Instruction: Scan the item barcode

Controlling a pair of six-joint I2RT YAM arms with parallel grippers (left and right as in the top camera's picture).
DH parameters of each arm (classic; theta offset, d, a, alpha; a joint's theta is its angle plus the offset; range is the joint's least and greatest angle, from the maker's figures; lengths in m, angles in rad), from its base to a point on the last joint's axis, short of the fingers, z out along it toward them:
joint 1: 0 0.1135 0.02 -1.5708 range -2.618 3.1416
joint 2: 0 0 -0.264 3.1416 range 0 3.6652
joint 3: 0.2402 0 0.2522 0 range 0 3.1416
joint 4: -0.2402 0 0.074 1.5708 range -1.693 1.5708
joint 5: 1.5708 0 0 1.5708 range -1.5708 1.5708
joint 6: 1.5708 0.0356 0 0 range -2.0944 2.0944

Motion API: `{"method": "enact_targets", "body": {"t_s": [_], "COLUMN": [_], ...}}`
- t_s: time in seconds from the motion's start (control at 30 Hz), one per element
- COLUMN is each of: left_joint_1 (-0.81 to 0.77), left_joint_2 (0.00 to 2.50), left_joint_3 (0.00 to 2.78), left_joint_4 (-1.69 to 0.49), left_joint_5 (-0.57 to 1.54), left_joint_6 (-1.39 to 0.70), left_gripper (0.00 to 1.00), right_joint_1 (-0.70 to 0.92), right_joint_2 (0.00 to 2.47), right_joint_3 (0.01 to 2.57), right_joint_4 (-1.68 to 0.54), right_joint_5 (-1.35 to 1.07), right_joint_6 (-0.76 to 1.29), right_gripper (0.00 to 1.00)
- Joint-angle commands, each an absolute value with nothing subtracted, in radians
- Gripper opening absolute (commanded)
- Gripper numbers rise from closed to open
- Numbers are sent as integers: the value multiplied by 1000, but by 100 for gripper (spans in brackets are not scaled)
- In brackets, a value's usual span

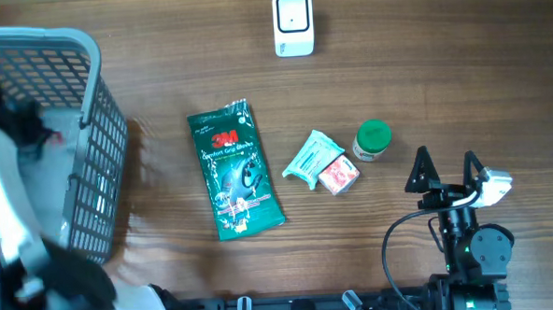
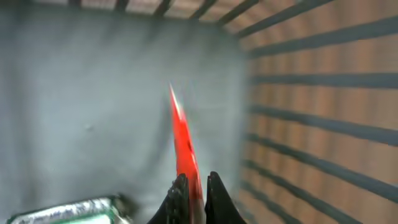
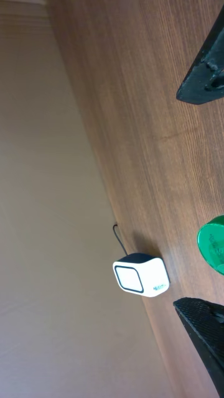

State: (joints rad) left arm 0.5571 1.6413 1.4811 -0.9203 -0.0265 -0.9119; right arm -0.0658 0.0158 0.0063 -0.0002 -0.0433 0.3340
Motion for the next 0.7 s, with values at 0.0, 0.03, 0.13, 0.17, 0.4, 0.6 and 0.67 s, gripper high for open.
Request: {"method": "enact_targets", "body": {"t_s": [0.0,0.03,0.13,0.17,0.4,0.6,0.67], "left_joint_1": [554,554,554,554,554,551,544], "left_joint_2": [1448,1417,1323,1303,1386,1648,1747], "left_joint_3": [1514,1514,1513,1513,1507,1507,1507], "left_joint_4": [-945,-949,-957,-958,-976,-983,-993], "left_joint_5": [-19,-19,-28,-38,-87,-6,45], "left_joint_6": [-890,-890,-890,-890,-899,-920,-920], "left_gripper": [4,4,4,4,63,80,80], "right_joint_1": [-60,-60,-60,-60,-60,-60,-60], "right_joint_2": [14,14,14,14,14,14,14], "right_joint_3": [5,5,5,5,5,5,5], "right_joint_4": [3,3,3,3,3,3,3], "right_joint_5": [-34,-34,-34,-34,-34,-34,-34], "right_joint_6": [317,317,317,317,318,317,317], "right_gripper": [100,100,100,100,100,100,100]}}
